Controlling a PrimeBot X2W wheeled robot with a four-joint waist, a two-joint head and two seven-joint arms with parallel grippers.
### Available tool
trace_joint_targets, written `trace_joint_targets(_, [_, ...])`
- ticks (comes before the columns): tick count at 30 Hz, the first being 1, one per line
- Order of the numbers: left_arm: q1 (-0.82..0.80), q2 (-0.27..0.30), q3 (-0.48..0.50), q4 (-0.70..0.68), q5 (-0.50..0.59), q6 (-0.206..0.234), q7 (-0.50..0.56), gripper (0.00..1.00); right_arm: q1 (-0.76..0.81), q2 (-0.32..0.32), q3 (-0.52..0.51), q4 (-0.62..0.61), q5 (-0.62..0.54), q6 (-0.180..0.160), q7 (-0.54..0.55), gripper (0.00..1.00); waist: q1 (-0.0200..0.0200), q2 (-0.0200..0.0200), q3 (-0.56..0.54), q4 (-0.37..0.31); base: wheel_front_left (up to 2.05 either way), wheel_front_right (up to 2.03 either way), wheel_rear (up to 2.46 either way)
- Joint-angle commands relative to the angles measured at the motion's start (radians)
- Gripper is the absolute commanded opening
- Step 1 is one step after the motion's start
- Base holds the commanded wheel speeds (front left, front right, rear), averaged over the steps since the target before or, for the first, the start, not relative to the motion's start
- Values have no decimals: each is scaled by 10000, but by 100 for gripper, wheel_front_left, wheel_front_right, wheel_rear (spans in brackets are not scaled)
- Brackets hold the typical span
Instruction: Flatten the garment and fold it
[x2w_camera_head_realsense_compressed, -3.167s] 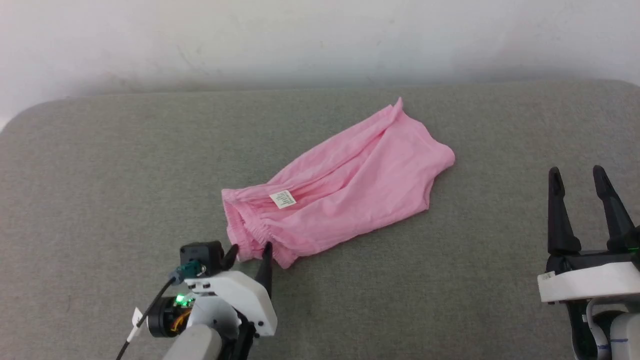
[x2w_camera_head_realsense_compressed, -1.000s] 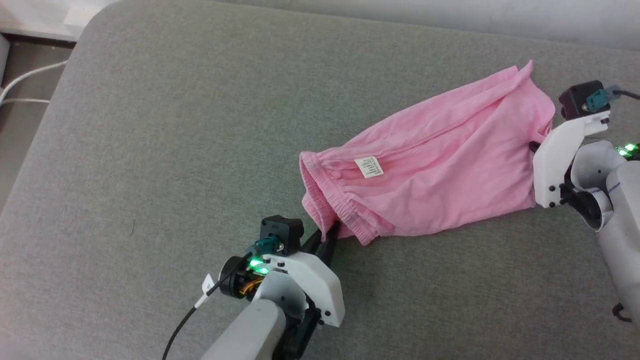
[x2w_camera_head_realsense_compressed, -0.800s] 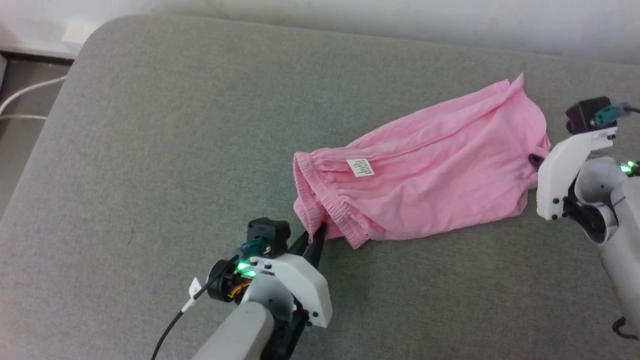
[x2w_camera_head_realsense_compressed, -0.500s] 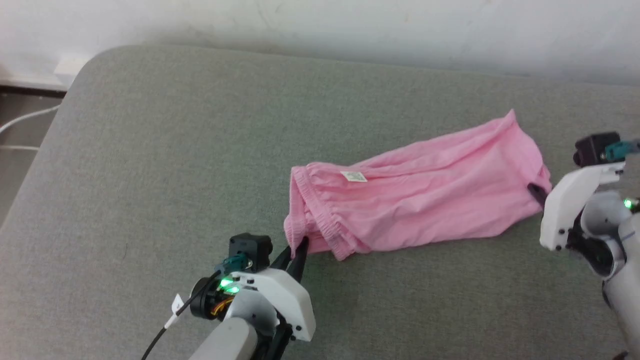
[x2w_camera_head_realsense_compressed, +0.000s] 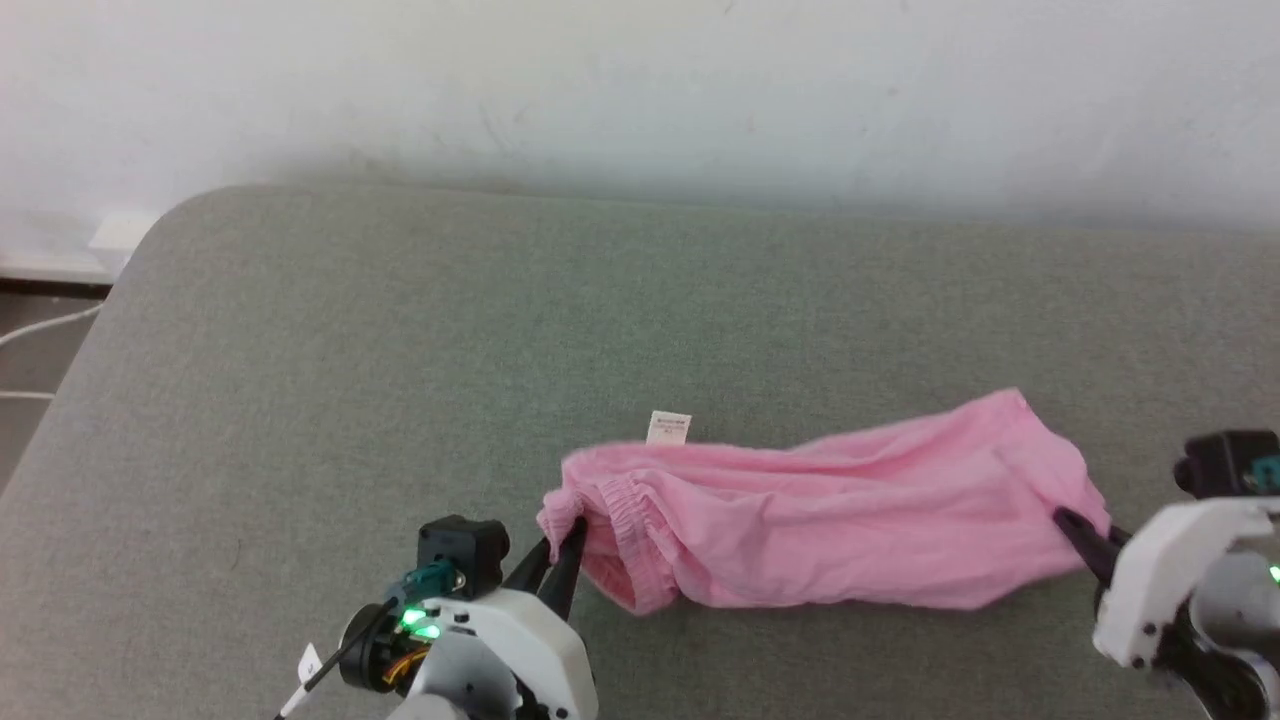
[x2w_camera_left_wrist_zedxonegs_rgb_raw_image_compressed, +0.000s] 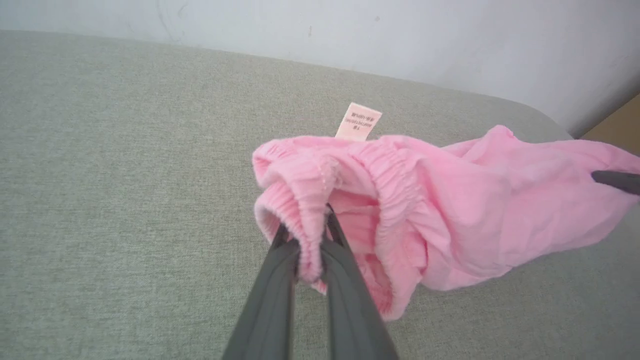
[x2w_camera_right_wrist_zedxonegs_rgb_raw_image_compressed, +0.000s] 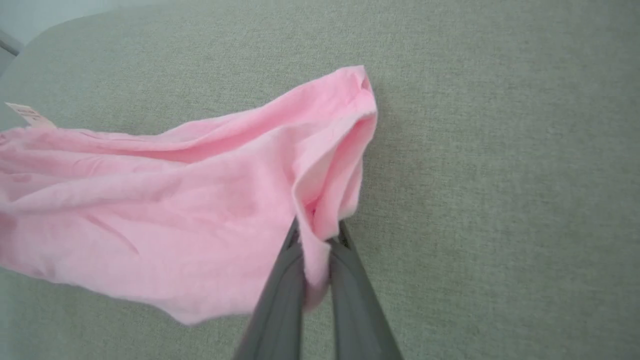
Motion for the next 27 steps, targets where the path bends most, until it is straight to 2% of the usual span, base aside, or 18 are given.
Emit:
trace_joint_targets(1, [215,145,35,-233,-36,78,107,0,454,223,-347,-515,-187,-9,241,0,2,0,-143,-93,0,0,0])
trace_joint_targets(5, [624,502,-39,-662,-166,154,698,0,1664,911,-1127,-2059,-720,-9,985,0,2,0,-92,-69,0,0,0])
trace_joint_targets(8, [823,630,-117,-650,-327,143,1088,0,2310,1376,-1325,-2618,-1113,-9,1325,0,2,0,36,-89,0,0,0])
trace_joint_targets(12, [906,622,-298,-124,-491,-35,1341,0,2670,1729,-1358,-2551,-1558,-9,1343,0,2,0,197,-142,0,0,0])
trace_joint_targets(17, [732,480,-383,685,-564,-265,1177,0,2533,1772,-1335,-1848,-1988,-9,977,0,2,0,280,-194,0,0,0])
trace_joint_targets(18, [685,476,-417,831,-538,-302,1155,17,2482,1725,-1300,-1739,-2093,-9,882,31,2,0,269,-186,0,0,0])
trace_joint_targets(19, [636,481,-444,960,-489,-318,1110,100,2442,1686,-1280,-1651,-2184,-9,780,100,2,0,244,-174,0,0,0])
trace_joint_targets(23, [541,539,-317,1182,-403,-273,727,100,2229,1495,-1168,-1720,-2255,-9,405,100,2,0,95,-140,0,0,0])
trace_joint_targets(27, [644,585,118,780,-515,-171,-42,100,2036,1077,-1177,-1990,-2389,-9,102,100,2,0,-74,-98,0,0,0])
